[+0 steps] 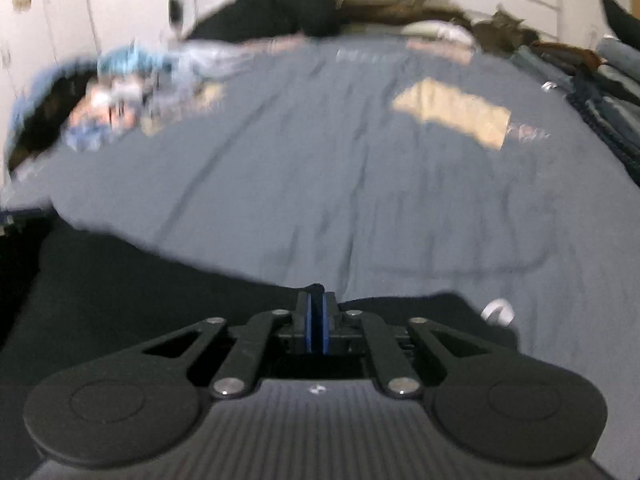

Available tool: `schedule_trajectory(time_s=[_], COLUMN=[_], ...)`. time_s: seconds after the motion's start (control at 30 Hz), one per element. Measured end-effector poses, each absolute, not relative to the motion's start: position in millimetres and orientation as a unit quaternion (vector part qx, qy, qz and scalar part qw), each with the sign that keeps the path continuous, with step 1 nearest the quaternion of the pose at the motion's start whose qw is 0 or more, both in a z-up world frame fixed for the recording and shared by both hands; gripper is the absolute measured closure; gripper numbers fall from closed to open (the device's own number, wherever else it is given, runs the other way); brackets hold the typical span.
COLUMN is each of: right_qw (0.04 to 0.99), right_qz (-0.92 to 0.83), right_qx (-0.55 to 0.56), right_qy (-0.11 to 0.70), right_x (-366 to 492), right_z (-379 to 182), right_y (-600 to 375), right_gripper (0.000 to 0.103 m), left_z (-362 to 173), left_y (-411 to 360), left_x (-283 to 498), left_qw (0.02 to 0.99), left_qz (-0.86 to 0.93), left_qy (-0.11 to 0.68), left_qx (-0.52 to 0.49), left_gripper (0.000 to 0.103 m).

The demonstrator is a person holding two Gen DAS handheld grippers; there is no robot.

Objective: Fold clothes

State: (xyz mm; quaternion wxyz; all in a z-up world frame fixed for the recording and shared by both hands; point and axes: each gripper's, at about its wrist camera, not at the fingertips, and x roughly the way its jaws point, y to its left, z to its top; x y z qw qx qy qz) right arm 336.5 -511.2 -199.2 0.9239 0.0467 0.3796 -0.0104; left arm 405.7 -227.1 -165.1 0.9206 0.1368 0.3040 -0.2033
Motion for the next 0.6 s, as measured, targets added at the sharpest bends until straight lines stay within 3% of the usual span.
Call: schedule_trajectory(time_s=[0.07,0.1,0.23,0.37,0.6], right_qw=[0.927,0.929,0.944,0.956,0.919], right_qz=[-0.008,-0.008,-0.013,-0.034,-0.069], right_qx=[0.046,0.049,0.082,0.110,0.298], right_qy=[0.372,0.367,0.319,0.269,0.250], right_x=[332,328,272,180,47], right_z=[-194,-189,-140,-109,-138], right_y=[-512,-513,-527,-518,-519], right_gripper=[0.095,0.091,0.083,0.064,0.058], left_z=[-145,-135,-96,-84,-119], left_y=[-211,-202,-164,-132,-87], left_x=[388,378,319,243,154], left_qw=[0.931,0.935,0.949,0.954,0.930], left_qz=[-0.207,-0.209,-0.209,-0.176,-0.136], left_qy=[0.277,0.264,0.230,0.241,0.283], left_qx=[0.119,0.110,0.051,-0.031,-0.192], left_gripper=[0.055,0.051,0.050,0.050,0.049])
